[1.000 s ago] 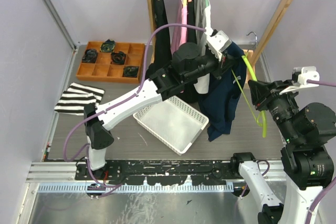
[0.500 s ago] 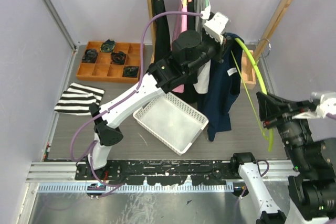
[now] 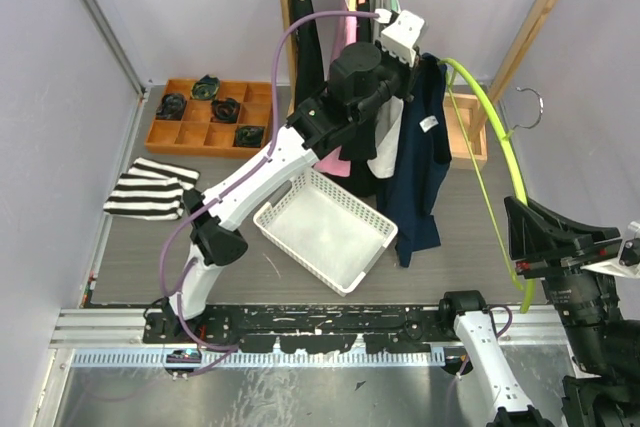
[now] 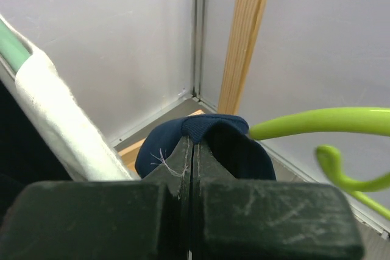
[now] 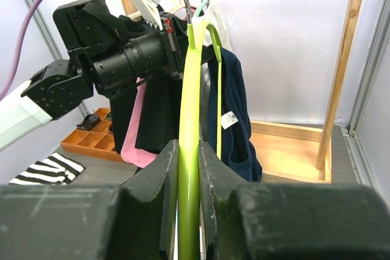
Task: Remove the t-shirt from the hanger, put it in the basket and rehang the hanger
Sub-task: Remove the T-shirt from the hanger, then place the hanger on the clothesline.
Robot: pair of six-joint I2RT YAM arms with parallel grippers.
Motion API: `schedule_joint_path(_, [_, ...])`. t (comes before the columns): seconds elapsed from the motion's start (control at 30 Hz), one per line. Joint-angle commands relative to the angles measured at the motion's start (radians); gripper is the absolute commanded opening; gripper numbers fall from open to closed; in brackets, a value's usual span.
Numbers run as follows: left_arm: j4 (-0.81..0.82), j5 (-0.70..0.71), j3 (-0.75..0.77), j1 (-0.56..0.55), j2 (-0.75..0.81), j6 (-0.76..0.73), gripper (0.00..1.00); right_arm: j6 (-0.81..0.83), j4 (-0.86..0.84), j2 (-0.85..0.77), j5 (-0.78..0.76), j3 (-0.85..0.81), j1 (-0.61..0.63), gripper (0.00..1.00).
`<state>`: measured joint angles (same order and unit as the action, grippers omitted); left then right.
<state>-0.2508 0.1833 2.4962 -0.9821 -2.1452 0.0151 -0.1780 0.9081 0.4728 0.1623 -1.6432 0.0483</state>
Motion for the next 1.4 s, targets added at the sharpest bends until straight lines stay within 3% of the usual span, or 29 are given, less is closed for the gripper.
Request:
schedule_joint_path(0.0, [0.042,0.003,0.027,0.009,0.005,-0.004,0.00,-0.002,-0.059,-0.006,-0.024,-0.025,-0.004,0.01])
schedule_joint_path(0.27, [0.068,-0.080,-0.210,-0.012,0.183,0.024,0.00,-0.067,-0.180,0.042,-0.123,0.030,-0.004,0.01])
schedule_joint_path(0.6, [0.069,-0.136,-0.513,-0.114,0.491,0.004,0.00,-0.076,-0.365,0.241,-0.172,0.114,-0.004,0.01])
schedule_joint_path(0.97, [0.072,-0.183,-0.637,-0.121,0.734,0.029,0.00,-0.035,-0.468,0.530,-0.193,-0.046,-0.004,0.01])
schedule_joint_path(1.37, [0.120,-0.207,-0.688,-0.121,0.867,0.048,0.00,0.002,-0.486,0.745,-0.204,-0.249,-0.004,0.00])
